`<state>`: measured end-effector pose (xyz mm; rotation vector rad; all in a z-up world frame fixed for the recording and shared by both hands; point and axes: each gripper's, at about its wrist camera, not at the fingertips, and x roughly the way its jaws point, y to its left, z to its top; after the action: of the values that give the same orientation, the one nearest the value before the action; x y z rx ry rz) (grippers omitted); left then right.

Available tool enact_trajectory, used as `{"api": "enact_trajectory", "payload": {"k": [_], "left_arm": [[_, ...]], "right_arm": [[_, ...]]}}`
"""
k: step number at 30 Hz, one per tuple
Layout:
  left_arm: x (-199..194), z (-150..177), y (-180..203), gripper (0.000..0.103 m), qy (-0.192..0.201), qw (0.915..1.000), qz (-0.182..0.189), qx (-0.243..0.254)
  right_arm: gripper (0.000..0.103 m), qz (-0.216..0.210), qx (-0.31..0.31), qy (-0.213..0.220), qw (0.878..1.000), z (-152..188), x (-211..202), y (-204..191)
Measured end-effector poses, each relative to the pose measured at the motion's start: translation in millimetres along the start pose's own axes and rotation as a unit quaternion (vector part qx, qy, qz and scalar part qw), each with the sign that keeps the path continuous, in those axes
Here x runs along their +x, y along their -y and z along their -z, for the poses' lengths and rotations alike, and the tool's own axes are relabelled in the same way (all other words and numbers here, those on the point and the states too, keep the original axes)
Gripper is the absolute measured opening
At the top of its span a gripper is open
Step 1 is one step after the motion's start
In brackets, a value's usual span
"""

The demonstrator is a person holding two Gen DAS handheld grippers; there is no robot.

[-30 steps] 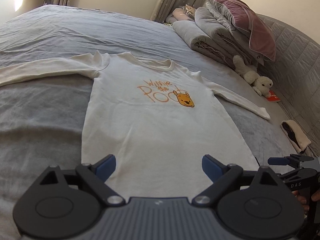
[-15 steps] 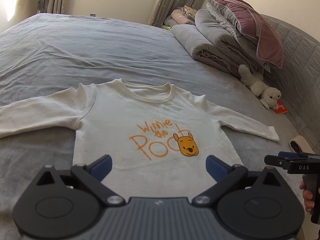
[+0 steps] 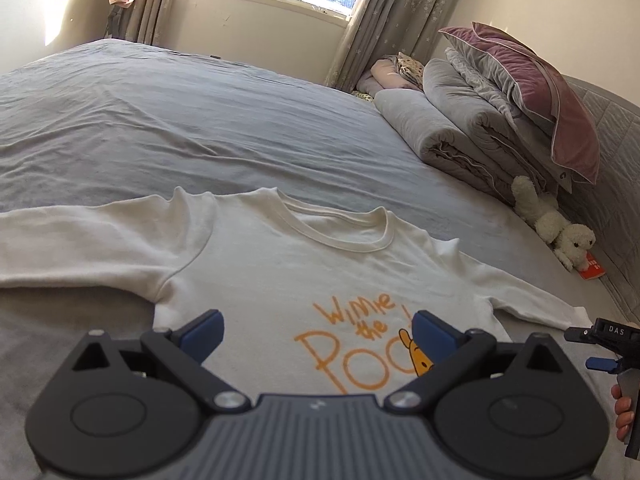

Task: Fold clothes

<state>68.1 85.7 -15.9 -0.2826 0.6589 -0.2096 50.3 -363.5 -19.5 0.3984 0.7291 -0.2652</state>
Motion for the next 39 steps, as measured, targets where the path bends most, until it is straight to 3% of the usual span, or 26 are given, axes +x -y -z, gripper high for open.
{"api": "enact_trajectory", "payload": {"k": [5, 8, 14, 16, 18, 23, 26, 27, 28, 34, 39], "left_arm": [[8.9, 1.4, -3.7, 0.101, 0.006, 0.9999, 0.004, -0.009], [12.8, 4.1, -3.2, 0.101, 0.009, 1.0000, 0.003, -0.001], [22.9, 7.5, -3.6, 0.101, 0.006, 1.0000, 0.004, -0.001], [26.7, 8.0, -5.0, 0.101, 0.001, 0.9999, 0.007, -0.013], [29.3, 9.0, -5.6, 0.101, 0.000, 0.9998, 0.008, -0.018], [30.9, 11.3, -4.7, 0.101, 0.000, 0.9999, 0.008, -0.010], [30.9, 11.5, -3.8, 0.101, 0.000, 0.9999, 0.007, -0.009], [30.8, 11.7, -3.8, 0.101, 0.000, 0.9999, 0.006, -0.009], [30.9, 11.9, -3.4, 0.101, 0.001, 0.9999, 0.006, -0.009], [30.8, 11.6, -3.4, 0.101, 0.001, 0.9999, 0.007, -0.012], [29.9, 10.1, -5.3, 0.101, 0.001, 0.9998, 0.011, -0.017]], "right_arm": [[0.102, 0.027, 0.065, 0.044, 0.997, -14.5, 15.9, 32.9], [0.097, 0.056, 0.099, 0.057, 0.992, -16.4, 25.3, 50.7], [0.093, 0.090, 0.108, 0.101, 0.985, -17.8, 36.8, 58.8], [0.073, 0.112, 0.098, 0.111, 0.983, -16.7, 41.8, 58.4], [0.066, 0.124, 0.092, 0.116, 0.981, -17.5, 45.0, 59.1], [0.058, 0.116, 0.093, 0.127, 0.981, -20.9, 49.7, 61.7], [0.036, 0.095, 0.101, 0.134, 0.981, -21.3, 49.8, 64.7], [0.017, 0.087, 0.104, 0.134, 0.982, -21.6, 50.0, 65.4], [0.011, 0.080, 0.107, 0.134, 0.982, -21.9, 50.2, 66.2], [0.011, 0.071, 0.106, 0.160, 0.979, -23.6, 39.5, 55.0], [0.010, 0.033, 0.096, 0.187, 0.977, -29.8, 21.3, 32.6]]}}
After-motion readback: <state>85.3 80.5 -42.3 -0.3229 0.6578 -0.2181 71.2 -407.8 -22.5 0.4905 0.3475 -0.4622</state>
